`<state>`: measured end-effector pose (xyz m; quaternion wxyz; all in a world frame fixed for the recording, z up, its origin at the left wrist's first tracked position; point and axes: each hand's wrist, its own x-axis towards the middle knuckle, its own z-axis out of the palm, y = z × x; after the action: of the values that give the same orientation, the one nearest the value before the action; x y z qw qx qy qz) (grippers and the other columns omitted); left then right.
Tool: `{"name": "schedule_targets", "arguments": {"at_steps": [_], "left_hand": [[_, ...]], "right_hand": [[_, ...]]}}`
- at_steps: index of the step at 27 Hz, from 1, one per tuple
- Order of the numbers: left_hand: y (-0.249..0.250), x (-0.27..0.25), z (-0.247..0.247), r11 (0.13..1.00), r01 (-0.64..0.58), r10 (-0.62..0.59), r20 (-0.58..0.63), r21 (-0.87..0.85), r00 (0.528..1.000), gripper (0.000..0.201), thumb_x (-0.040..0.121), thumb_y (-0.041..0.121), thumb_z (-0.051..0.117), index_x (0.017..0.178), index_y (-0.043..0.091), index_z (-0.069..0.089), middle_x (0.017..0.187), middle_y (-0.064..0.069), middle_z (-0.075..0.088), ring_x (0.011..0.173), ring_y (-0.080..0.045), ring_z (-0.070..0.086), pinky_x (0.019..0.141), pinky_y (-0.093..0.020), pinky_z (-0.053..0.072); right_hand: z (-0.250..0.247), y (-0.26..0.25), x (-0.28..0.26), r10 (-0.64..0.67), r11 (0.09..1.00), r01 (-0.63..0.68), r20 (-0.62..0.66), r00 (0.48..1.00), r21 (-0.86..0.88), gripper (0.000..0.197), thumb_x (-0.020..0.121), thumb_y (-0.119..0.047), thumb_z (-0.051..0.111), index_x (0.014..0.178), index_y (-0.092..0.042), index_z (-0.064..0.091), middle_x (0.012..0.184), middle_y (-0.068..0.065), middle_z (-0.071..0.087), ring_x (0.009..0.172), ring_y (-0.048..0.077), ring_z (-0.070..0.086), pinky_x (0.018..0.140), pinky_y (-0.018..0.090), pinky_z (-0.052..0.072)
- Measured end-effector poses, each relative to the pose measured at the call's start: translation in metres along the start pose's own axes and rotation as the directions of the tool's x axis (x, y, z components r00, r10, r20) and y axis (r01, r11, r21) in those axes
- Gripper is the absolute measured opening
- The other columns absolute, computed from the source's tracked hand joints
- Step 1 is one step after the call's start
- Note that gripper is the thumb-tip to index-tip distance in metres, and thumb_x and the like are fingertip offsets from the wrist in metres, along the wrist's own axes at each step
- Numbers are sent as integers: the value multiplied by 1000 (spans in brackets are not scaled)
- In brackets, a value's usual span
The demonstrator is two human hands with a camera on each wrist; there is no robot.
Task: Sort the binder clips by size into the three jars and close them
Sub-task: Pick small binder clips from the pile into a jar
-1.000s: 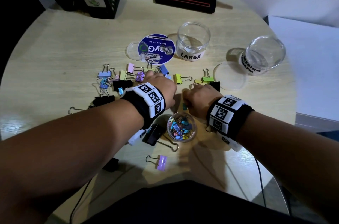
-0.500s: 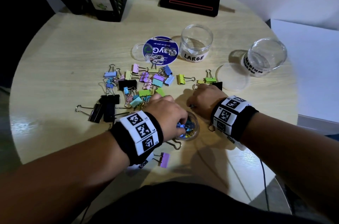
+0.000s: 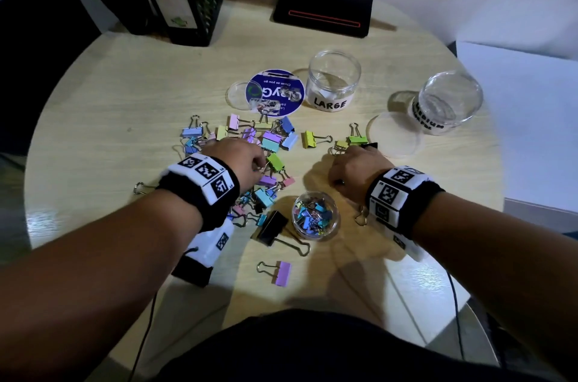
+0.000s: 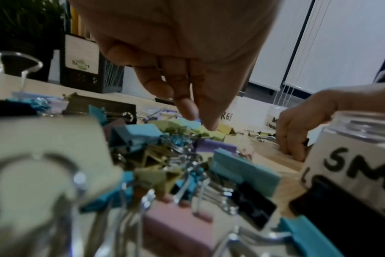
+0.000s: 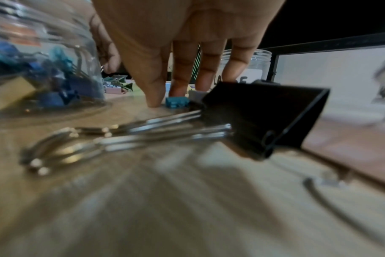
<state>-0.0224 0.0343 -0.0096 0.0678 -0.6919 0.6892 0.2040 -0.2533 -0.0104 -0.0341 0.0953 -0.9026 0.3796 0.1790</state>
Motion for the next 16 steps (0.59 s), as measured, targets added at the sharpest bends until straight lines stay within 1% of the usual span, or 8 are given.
{"name": "schedule_targets", "arguments": {"at_steps": [2, 3, 5, 7, 8, 12, 14, 16], "left_hand": [[3, 2, 2, 1000, -22, 22, 31, -8, 999, 16, 84, 35, 62, 99, 33, 65, 96, 13, 66, 97, -14, 58, 97, -34, 42], [7, 3, 3, 999, -45, 45, 35, -3, 998, 17, 84, 37, 62, 100, 33, 65, 95, 14, 66, 97, -13, 58, 96, -34, 42], [17, 5, 7, 994, -103, 102, 34, 42, 994, 22, 85, 42, 60, 104, 33, 64, 100, 13, 64, 103, -15, 56, 97, -34, 39], [26, 8, 9, 981, -152, 143, 73, 124, 987, 27, 87, 46, 56, 110, 34, 61, 108, 11, 62, 108, -18, 52, 97, -36, 35], [30, 11, 11, 971, -169, 154, 100, 166, 983, 29, 87, 47, 54, 112, 34, 60, 110, 9, 62, 110, -19, 51, 98, -37, 34], [40, 19, 11, 935, -200, 158, 162, 291, 974, 29, 89, 45, 53, 112, 29, 59, 112, 2, 62, 111, -25, 50, 100, -40, 29], [41, 20, 11, 923, -202, 154, 168, 326, 974, 29, 89, 44, 52, 111, 26, 60, 111, 0, 63, 109, -26, 51, 98, -40, 30], [42, 20, 12, 914, -204, 154, 166, 352, 974, 29, 89, 43, 53, 111, 26, 60, 110, -1, 63, 107, -26, 52, 96, -41, 31]], "right_hand": [[-1, 1, 0, -2, 1000, 2, 9, 1000, -9, 21, 89, -33, 48, 101, -30, 64, 107, -5, 62, 105, 24, 47, 85, 33, 35], [-3, 1, -1, 5, 1000, -5, 16, 1000, -4, 20, 88, -33, 50, 102, -32, 64, 107, -7, 62, 106, 23, 46, 86, 34, 35], [-8, 2, -3, 29, 999, -30, 47, 998, 10, 22, 85, -26, 53, 103, -35, 61, 104, -8, 62, 105, 21, 45, 90, 36, 35], [-11, 3, -5, 42, 999, -43, 82, 996, 3, 25, 84, -19, 53, 103, -35, 60, 103, -8, 62, 105, 21, 44, 92, 38, 34], [-11, 3, -6, 46, 999, -45, 82, 996, -6, 25, 85, -19, 53, 104, -35, 61, 103, -8, 62, 105, 21, 44, 92, 38, 34], [-11, 1, -7, 86, 996, -86, 48, 995, 3, 22, 86, -23, 52, 104, -29, 63, 99, 2, 60, 100, 24, 49, 90, 35, 36], [-18, 0, -8, 129, 989, -129, -1, 992, 78, 21, 86, -25, 54, 105, -27, 63, 101, 5, 59, 98, 25, 52, 89, 33, 38], [-25, -1, -11, 142, 978, -127, -80, 987, 164, 22, 85, -26, 55, 105, -27, 64, 101, 3, 61, 97, 22, 54, 88, 32, 41]]}}
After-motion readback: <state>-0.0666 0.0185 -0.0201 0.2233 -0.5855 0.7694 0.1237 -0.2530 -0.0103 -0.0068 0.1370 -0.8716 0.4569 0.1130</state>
